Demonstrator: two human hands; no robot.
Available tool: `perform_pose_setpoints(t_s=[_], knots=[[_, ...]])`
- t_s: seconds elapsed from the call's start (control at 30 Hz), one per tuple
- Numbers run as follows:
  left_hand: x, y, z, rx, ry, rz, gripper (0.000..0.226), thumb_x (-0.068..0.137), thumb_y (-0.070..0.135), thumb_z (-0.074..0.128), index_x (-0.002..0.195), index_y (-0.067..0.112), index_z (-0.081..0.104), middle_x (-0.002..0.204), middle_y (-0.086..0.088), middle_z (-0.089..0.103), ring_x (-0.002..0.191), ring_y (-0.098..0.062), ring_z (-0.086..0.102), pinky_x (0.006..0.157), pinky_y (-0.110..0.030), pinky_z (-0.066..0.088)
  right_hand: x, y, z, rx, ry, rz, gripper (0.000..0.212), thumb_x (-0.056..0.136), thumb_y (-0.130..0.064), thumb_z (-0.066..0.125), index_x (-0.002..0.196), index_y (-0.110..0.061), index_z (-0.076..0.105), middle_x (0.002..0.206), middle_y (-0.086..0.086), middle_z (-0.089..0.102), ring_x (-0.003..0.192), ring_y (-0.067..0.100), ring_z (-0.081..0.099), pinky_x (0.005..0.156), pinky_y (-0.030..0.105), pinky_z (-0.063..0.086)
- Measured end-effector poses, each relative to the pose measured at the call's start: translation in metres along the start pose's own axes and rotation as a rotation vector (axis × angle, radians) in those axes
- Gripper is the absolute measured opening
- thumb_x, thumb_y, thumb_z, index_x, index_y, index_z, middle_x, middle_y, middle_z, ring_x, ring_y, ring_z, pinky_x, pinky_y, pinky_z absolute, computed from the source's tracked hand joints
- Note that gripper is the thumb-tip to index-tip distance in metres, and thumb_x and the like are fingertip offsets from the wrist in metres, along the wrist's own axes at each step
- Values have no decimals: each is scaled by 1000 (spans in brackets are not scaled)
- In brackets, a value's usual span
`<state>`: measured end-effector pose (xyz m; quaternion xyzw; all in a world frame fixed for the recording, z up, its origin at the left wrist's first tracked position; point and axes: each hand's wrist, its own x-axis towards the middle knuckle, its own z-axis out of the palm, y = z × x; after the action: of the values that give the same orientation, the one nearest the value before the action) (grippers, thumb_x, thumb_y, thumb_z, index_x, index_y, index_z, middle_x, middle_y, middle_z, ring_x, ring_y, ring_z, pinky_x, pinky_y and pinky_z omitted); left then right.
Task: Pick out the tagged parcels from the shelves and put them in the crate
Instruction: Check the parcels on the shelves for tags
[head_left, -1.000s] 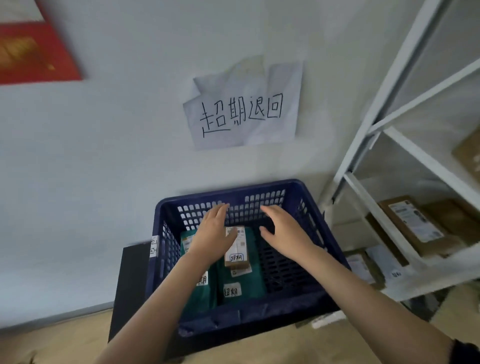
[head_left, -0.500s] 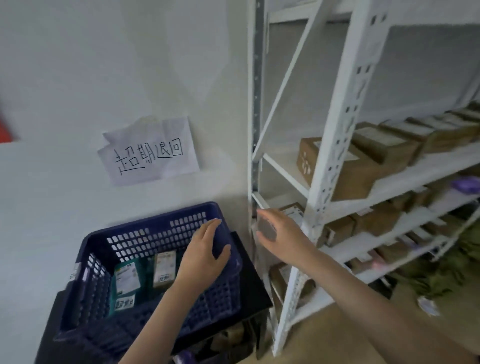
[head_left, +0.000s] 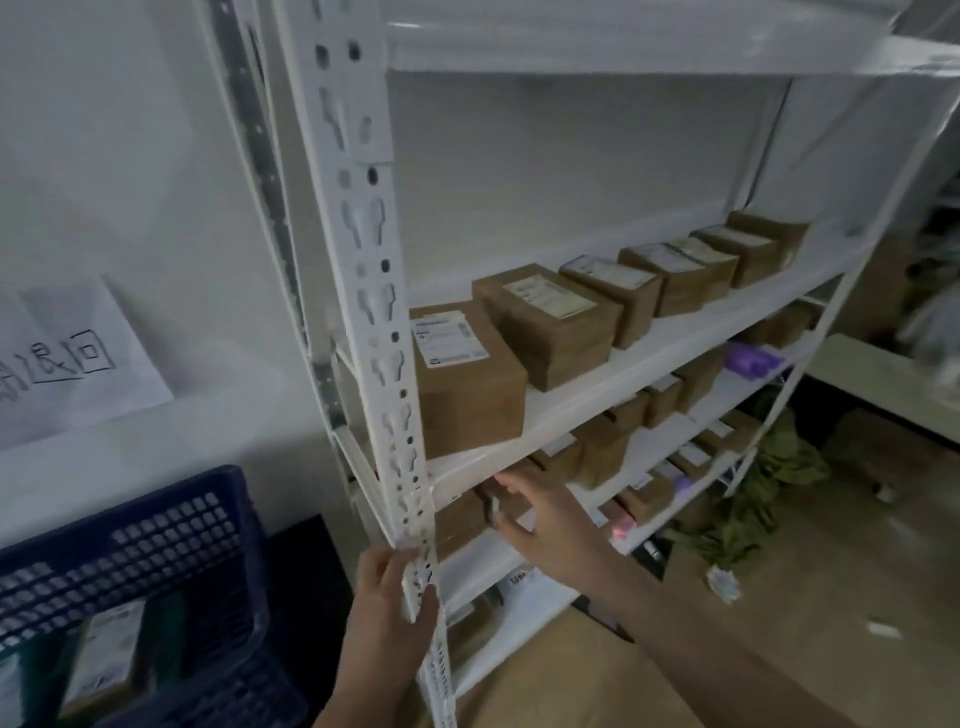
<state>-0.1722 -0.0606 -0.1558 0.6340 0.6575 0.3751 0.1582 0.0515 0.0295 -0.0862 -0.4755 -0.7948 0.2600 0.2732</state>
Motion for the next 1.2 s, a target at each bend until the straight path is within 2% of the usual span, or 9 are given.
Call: perform_pose_setpoints(t_s=[0.13,0.23,0.3,0.4,0.5,0.57,0.73,0.87,1.2], knots=[[12,1,34,-7,237,-84,42,72,-1,82,106,19,68,101,7,51,74,-17,59,64,-29,51,22,49,-12,-25,-67,0,49,100,-31,61,147,-22,49,143,-11,53,129,-1,48,107,13,38],[13,10,49,5,360,-111,35,75,-1,79,102,17,68,100,3,51,80,-17,60,71,-20,48,34,78,-21,-48,-127,-5,53,100,-38,58,150,-25,46,146,-11,51,132,1,46,111,26,42],[12,15,55,39,413,-119,36,73,-4,79,102,14,69,102,1,53,84,-19,60,79,-7,43,43,91,-29,-56,-146,-12,53,101,-38,57,150,-25,45,146,-11,50,133,2,46,111,25,42],[8,19,64,101,384,-180,46,68,-12,81,106,10,68,108,0,56,92,-25,62,83,-8,41,55,106,-42,-54,-174,-57,50,101,-34,57,149,-21,48,145,-9,51,132,5,48,109,21,41],[11,36,78,166,293,-212,46,75,-3,80,116,14,65,117,5,59,106,-24,61,85,-31,49,64,122,-52,-43,-223,-125,49,102,-33,57,149,-21,48,145,-8,50,132,5,48,110,23,41],[17,46,84,199,274,-271,43,83,9,76,123,18,62,124,6,58,113,-20,57,88,-37,52,68,132,-59,-34,-260,-170,51,102,-33,57,150,-21,45,147,-8,48,134,5,46,112,25,40],[22,74,99,179,353,-402,47,95,21,64,140,19,52,136,7,54,116,-17,57,92,-38,53,67,155,-74,-56,-369,-265,54,102,-31,57,151,-16,43,147,-5,48,133,9,47,110,27,41],[24,91,112,191,314,-428,51,96,19,63,145,15,47,145,1,48,132,-21,47,107,-36,43,67,166,-82,-47,-425,-308,53,102,-31,57,151,-16,44,144,-6,48,132,9,47,108,24,40],[14,79,136,227,217,-530,55,98,22,60,148,10,42,150,-5,44,140,-25,40,113,-37,36,68,173,-55,-21,-495,-252,55,101,-30,58,151,-14,43,146,-1,49,132,14,50,106,28,43]])
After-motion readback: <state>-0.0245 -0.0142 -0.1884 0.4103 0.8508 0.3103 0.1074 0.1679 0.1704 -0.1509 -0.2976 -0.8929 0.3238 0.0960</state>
